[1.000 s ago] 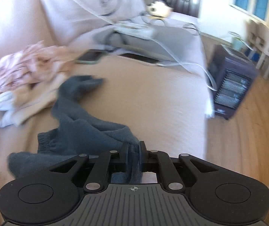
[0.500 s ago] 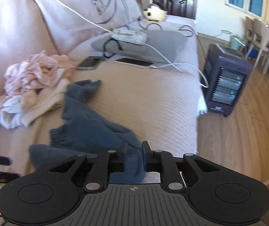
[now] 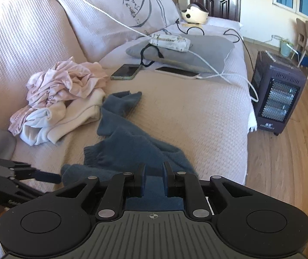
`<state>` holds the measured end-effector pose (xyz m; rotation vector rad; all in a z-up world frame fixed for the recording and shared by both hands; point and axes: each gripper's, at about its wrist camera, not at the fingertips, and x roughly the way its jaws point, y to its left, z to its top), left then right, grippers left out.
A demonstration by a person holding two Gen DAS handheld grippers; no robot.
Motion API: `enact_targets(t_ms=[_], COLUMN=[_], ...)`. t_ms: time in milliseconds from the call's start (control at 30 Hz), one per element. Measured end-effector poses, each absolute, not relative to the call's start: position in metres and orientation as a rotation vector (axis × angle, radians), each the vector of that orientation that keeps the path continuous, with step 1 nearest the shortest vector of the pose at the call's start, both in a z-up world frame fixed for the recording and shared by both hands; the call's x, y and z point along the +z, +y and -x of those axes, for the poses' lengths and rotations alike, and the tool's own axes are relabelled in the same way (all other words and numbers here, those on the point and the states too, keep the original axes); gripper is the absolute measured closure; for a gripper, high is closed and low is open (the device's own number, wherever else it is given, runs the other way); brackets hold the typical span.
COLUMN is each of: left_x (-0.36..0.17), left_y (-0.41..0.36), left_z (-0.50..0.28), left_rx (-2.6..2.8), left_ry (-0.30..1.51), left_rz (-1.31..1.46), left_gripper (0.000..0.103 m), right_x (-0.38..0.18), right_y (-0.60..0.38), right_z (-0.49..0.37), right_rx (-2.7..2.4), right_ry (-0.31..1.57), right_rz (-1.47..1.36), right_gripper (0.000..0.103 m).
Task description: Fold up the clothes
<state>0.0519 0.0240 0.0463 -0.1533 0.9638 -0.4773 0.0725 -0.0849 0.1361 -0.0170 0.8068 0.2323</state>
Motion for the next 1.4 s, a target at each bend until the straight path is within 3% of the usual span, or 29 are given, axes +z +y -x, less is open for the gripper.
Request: enact_targets(t_ms=[133, 167, 200, 400, 700, 1000, 1400], left_x=[0.046, 0.046, 0.046, 0.059, 0.097, 0.058, 0.033], left_y=[0.018, 0.017, 0.015, 0.018, 0.103, 0.112, 0.115], left_z=[-0.054, -0.055, -0.055, -0.041, 0.013, 0.052, 0.045], left_rx=[-0.505, -0.514, -0.537, -0.563, -0.359, -0.266, -0.234], left_ry=[0.954, 0.954, 0.964, 0.983, 0.979, 1.146, 1.165], left_rz=[0.151, 0.152, 0.154, 0.177, 0.279, 0.185, 0.216], left_gripper=[0.060, 0.073, 0.078, 0.080, 0.080, 0.078, 0.069], right_x=[0.133, 0.133, 0.132, 0.132, 0.139, 0.131, 0.123], right_y=[-0.081, -0.081, -0.081, -0.081, -0.058, -0.024, -0.015], right_z=[-0.064, -0.062, -0.061, -0.055, -0.053, -0.044, -0.043], right_rx=[0.237, 0.236, 0.234, 0.212, 0.264, 0.334, 0.375], right_ry=[0.815, 0.817, 0.819, 0.821, 0.809, 0.821, 0.834], right_rz=[0.011, 0.010, 0.008, 0.009, 0.038, 0.053, 0.061], right_gripper=[0.085, 0.085, 0.085, 0.080, 0.080, 0.080, 0.080])
